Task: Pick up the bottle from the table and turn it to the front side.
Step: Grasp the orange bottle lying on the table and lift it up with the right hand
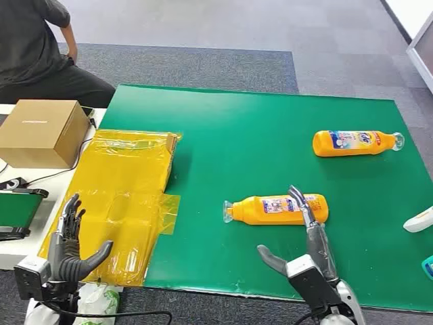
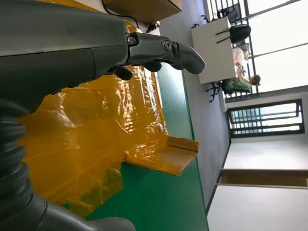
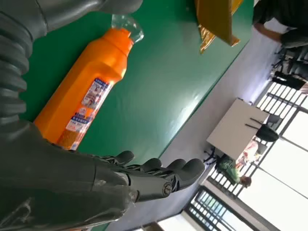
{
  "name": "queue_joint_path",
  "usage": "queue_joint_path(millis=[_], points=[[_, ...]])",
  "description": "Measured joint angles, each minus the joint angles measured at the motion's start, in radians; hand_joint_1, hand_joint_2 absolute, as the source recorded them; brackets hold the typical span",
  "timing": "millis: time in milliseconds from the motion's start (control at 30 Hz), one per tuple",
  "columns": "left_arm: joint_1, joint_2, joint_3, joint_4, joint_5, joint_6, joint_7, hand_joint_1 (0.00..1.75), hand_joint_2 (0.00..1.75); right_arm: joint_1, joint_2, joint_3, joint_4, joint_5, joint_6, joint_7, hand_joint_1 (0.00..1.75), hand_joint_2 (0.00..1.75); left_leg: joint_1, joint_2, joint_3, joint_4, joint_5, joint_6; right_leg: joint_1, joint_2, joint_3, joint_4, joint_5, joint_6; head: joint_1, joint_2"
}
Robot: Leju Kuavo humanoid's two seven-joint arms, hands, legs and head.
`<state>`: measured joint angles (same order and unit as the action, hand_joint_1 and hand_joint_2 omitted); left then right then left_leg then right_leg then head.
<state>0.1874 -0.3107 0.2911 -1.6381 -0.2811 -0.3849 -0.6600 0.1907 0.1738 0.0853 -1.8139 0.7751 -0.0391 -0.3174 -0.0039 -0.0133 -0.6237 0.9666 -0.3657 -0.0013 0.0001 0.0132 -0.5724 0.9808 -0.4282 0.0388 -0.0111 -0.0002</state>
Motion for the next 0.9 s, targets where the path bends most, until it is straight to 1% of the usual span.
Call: queue_joint_path(millis=[67, 133, 233, 333, 600, 767, 900], points=[[-0.001, 0.001, -0.002, 0.001, 0.000, 0.001, -0.002, 0.00, 1.75, -0.007, -0.008, 0.000, 0.001, 0.047, -0.004, 0.025, 0.00, 1.75, 0.000, 0.000, 0.000, 0.000, 0.000, 0.000, 0.000, 0.000, 0.000, 0.000, 0.000, 0.000, 0.000, 0.000], [-0.002, 0.003, -0.008, 0.007, 0.004, 0.003, -0.008, 0.00, 1.75, -0.032, -0.031, 0.001, 0.014, 0.157, -0.012, 0.082, 0.00, 1.75, 0.000, 0.000, 0.000, 0.000, 0.000, 0.000, 0.000, 0.000, 0.000, 0.000, 0.000, 0.000, 0.000, 0.000], [-0.009, 0.007, -0.011, 0.026, 0.016, 0.004, -0.022, 0.00, 1.75, -0.096, -0.071, 0.004, 0.066, 0.293, -0.018, 0.153, 0.00, 1.75, 0.000, 0.000, 0.000, 0.000, 0.001, 0.001, 0.000, 0.000, 0.000, 0.000, 0.001, 0.001, 0.000, 0.000], [-0.025, 0.013, -0.011, 0.058, 0.024, 0.004, -0.032, 0.00, 1.75, -0.175, -0.107, 0.011, 0.150, 0.382, -0.023, 0.198, 0.00, 1.75, 0.000, 0.000, 0.000, 0.000, 0.002, 0.002, 0.000, 0.000, 0.000, 0.000, 0.002, 0.002, 0.000, 0.000], [-0.060, 0.043, -0.034, 0.122, 0.053, 0.032, -0.036, 0.00, 1.75, -0.340, -0.182, 0.022, 0.392, 0.481, 0.007, 0.267, 0.00, 1.75, 0.000, 0.000, 0.000, 0.000, 0.003, 0.002, 0.000, 0.000, 0.001, 0.000, 0.003, 0.002, 0.000, 0.000], [-0.072, 0.062, -0.054, 0.147, 0.062, 0.042, -0.036, 0.00, 1.75, -0.414, -0.209, 0.023, 0.517, 0.504, 0.021, 0.282, 0.00, 1.75, -0.001, 0.000, 0.000, 0.000, 0.003, 0.002, 0.000, 0.000, 0.001, 0.000, 0.003, 0.002, 0.000, 0.000], [-0.084, 0.079, -0.079, 0.167, 0.080, 0.059, -0.036, 0.00, 1.75, -0.491, -0.229, 0.028, 0.653, 0.533, 0.068, 0.297, 0.00, 1.75, -0.001, 0.000, 0.000, 0.000, 0.003, 0.002, 0.000, 0.000, 0.001, 0.000, 0.003, 0.002, 0.000, 0.000]])
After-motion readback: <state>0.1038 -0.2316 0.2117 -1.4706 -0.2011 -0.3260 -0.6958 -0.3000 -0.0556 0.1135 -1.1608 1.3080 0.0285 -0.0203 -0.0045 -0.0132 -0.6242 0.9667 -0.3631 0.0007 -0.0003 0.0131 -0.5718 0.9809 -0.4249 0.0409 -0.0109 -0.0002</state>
